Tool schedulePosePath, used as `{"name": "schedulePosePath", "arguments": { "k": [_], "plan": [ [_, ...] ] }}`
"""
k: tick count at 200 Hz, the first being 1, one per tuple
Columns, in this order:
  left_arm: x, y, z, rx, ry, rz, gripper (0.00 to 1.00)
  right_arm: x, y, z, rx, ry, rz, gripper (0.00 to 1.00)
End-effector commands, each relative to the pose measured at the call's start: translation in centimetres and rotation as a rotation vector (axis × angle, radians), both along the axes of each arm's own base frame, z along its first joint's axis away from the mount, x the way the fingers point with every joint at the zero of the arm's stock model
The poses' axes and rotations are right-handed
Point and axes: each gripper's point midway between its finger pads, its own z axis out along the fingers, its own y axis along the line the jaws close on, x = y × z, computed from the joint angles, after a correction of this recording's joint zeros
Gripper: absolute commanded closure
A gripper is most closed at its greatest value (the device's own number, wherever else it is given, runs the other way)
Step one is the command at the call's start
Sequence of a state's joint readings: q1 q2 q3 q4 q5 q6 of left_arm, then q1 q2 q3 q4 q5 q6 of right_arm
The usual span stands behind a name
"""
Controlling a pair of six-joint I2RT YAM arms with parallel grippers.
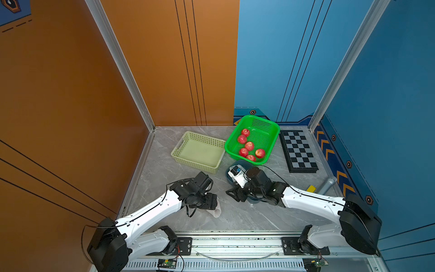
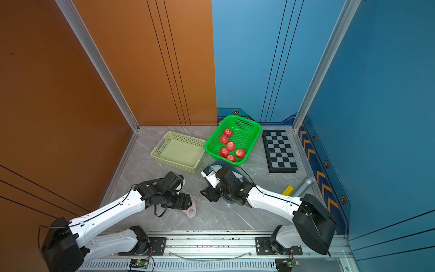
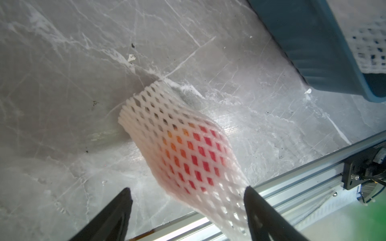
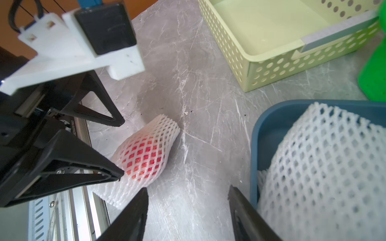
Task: Remove foam nets from apples
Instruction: Remove the foam net from the apple.
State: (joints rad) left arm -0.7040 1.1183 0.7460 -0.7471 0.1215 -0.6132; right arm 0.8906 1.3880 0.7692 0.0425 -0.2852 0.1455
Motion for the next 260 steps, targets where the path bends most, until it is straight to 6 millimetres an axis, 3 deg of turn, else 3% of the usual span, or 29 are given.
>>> {"name": "schedulePosePath", "arguments": {
  "k": [1,33,54,131,143,152,168,175,225,260],
  "plan": [
    [0.3,0.1,0.2,-0.016,-0.001,0.009,0.06,-0.5,0.9,0.2,-0.005,0.005,0.038,0.41],
    [0.8,-0.2,0.4,-0.045,0.004,0.022,0.05,-2.8,1.6,-0.3,-0.004,0.026,0.136,0.41],
    [1.0,-0.1,-0.2,-0.041,0.021,0.038,0.05,-4.5,2.1,-0.5,0.005,0.017,0.2,0.35],
    [1.9,-0.1,-0.6,-0.085,0.041,0.087,0.05,-4.2,4.3,-3.9,-0.071,0.03,0.184,0.33],
    [1.9,-0.2,-0.6,-0.097,0.045,0.09,0.05,-3.8,4.5,-4.5,-0.09,0.024,0.167,0.38],
    [1.8,0.0,-0.6,-0.099,0.048,0.094,0.05,-3.6,4.7,-4.7,-0.096,0.027,0.162,0.52],
    [1.9,0.3,-0.7,-0.102,0.046,0.107,0.05,-3.3,4.6,-5.1,-0.119,0.028,0.147,0.87],
    [2.0,0.5,-0.6,-0.104,0.044,0.118,0.05,-3.2,4.5,-5.3,-0.13,0.03,0.142,0.95],
    [3.6,3.6,-0.1,-0.177,0.028,0.31,0.05,-3.3,3.5,-8.0,-0.235,0.071,0.136,0.97],
    [3.8,3.0,0.2,-0.248,0.051,0.311,0.09,-3.0,3.8,-9.1,-0.269,0.086,0.139,0.94]
  ]
}}
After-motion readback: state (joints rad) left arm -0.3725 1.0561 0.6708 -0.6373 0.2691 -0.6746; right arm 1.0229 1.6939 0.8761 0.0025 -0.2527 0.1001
